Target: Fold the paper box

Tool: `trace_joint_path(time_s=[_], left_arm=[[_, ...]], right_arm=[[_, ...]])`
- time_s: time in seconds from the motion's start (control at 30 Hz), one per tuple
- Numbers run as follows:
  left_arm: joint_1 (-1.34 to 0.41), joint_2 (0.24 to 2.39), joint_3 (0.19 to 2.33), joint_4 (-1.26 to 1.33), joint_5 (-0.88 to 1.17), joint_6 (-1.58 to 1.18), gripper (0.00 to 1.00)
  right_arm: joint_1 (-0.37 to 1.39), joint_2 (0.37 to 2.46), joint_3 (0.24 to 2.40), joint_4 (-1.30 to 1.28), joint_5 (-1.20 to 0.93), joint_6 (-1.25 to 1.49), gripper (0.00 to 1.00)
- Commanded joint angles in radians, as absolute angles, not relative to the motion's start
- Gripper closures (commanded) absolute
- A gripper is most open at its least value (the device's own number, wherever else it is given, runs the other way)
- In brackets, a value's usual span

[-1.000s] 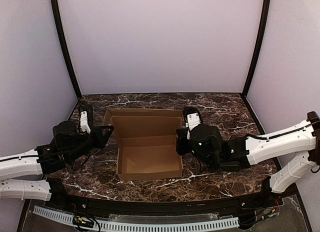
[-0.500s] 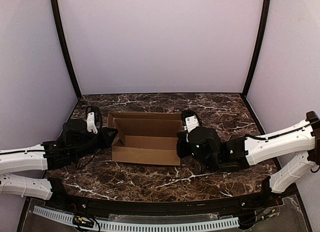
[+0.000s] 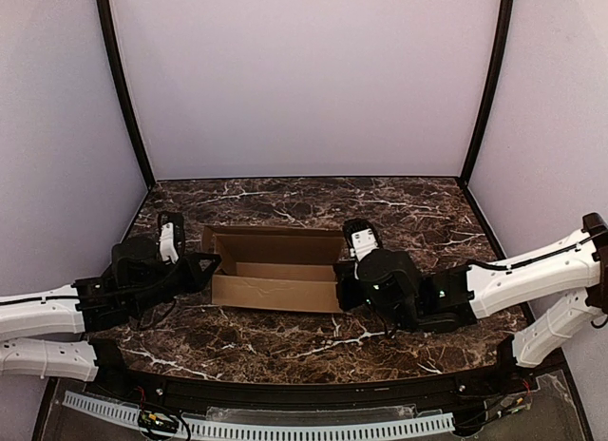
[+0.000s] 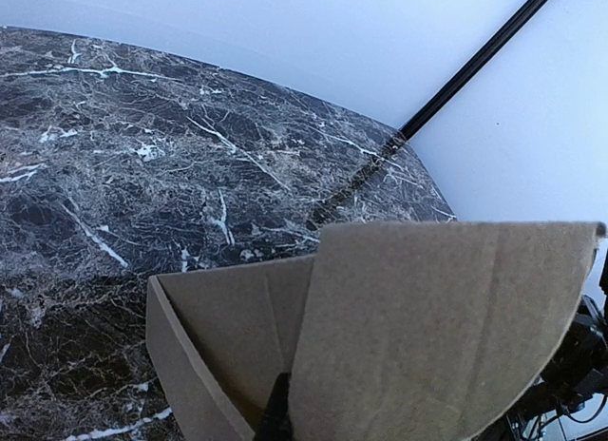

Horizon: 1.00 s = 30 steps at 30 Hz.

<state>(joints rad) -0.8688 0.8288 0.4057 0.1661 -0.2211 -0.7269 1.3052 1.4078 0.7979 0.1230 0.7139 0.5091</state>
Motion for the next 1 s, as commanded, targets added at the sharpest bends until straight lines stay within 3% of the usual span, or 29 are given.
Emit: trace_joint_path(time_s=[0.0, 0.37, 0.67, 0.83, 0.97], left_arm=[[-0.891, 0.803, 0.345, 0.047, -0.138, -0.768, 0.99], [-0.893, 0.789, 0.312, 0.028, -0.165, -0.784, 0.99], [-0.904, 0.812, 0.304, 0.027, -0.220, -0.793, 0.99], [-0.908, 0.830, 0.304, 0.033, -0.240, -0.796, 0.99], [-0.908, 0.852, 0.302, 0.050, -0.260, -0.792, 0.99]], right_arm=[[1.330, 1.406, 0.767, 0.056, 0.619, 0.547, 0.86], [1.347, 1.333, 0.766, 0.025, 0.593, 0.562, 0.49], [1.351, 1.230, 0.766, 0.002, 0.479, 0.511, 0.34], [1.351, 1.160, 0.785, -0.064, 0.314, 0.434, 0.22], [1.351, 1.102, 0.792, -0.072, 0.232, 0.382, 0.21]])
